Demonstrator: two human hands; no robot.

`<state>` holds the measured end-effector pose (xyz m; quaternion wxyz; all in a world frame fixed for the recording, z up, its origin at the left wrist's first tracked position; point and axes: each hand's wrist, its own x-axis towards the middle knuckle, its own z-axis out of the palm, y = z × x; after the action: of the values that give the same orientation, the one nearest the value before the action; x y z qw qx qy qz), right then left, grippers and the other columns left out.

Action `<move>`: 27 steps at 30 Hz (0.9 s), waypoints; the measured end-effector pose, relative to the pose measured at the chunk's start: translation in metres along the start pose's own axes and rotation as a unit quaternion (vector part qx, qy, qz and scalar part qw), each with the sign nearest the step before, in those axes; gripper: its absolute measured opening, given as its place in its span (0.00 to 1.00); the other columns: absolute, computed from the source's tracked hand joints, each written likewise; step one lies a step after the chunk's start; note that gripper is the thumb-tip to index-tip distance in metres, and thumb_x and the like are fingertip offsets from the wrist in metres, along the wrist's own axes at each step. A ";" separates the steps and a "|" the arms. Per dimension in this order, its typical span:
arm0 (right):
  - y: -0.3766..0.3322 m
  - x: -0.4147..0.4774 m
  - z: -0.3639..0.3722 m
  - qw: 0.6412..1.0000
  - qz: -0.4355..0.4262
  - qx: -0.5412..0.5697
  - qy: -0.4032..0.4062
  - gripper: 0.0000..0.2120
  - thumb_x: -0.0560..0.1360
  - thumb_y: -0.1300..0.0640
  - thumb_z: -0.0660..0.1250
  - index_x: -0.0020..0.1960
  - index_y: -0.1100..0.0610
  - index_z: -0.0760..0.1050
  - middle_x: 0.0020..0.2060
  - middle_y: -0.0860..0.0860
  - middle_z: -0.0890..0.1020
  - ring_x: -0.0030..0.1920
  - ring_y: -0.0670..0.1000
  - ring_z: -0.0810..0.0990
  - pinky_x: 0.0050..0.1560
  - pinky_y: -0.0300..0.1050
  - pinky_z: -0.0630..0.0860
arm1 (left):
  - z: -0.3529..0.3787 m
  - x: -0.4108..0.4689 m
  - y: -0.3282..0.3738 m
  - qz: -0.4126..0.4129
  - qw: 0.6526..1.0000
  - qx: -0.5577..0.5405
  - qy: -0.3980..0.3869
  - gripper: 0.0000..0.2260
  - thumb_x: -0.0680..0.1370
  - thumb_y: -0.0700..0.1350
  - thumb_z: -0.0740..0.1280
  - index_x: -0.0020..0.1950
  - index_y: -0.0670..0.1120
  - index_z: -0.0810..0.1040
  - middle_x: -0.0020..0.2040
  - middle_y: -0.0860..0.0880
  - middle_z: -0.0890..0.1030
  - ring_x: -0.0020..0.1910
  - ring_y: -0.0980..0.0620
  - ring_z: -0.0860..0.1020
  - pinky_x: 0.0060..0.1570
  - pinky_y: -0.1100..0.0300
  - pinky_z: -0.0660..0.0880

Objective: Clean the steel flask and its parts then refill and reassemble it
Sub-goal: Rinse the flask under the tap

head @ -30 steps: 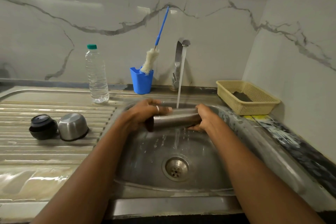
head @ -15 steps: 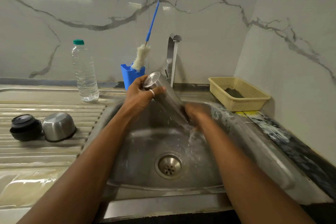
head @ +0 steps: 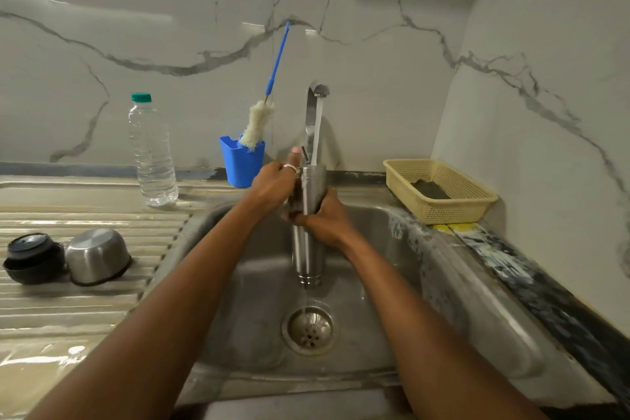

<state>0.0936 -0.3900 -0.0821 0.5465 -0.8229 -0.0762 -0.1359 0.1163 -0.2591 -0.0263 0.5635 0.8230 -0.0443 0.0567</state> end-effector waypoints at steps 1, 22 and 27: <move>-0.001 -0.001 0.002 1.000 0.009 0.002 0.005 0.19 0.65 0.59 0.82 0.47 0.45 0.76 0.49 0.48 0.85 0.49 0.48 0.84 0.56 0.51 0.82 | -0.003 0.005 0.002 -0.022 0.999 -0.024 0.000 0.30 0.82 0.68 0.51 0.43 0.44 0.76 0.46 0.43 0.80 0.51 0.45 0.80 0.62 0.45 0.77; 0.017 0.019 0.005 0.993 0.111 0.031 -0.009 0.39 0.56 0.48 0.84 0.62 0.52 0.70 0.54 0.49 0.83 0.53 0.50 0.83 0.57 0.55 0.82 | 0.011 0.078 0.022 -0.118 0.956 -0.200 -0.177 0.50 0.72 0.80 0.42 0.82 0.48 0.61 0.78 0.53 0.68 0.80 0.48 0.61 0.80 0.41 0.51; 0.012 0.019 -0.003 0.993 0.101 0.062 0.004 0.39 0.58 0.51 0.84 0.64 0.52 0.70 0.56 0.49 0.82 0.54 0.49 0.82 0.57 0.53 0.81 | 0.007 0.067 0.025 -0.052 0.979 -0.141 -0.137 0.42 0.79 0.73 0.41 0.83 0.46 0.56 0.78 0.49 0.68 0.79 0.49 0.63 0.80 0.43 0.50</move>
<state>0.1143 -0.3984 -0.0859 0.6080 -0.7900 0.0012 -0.0783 0.1794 -0.2753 0.0043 0.6645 0.7366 -0.0856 -0.0927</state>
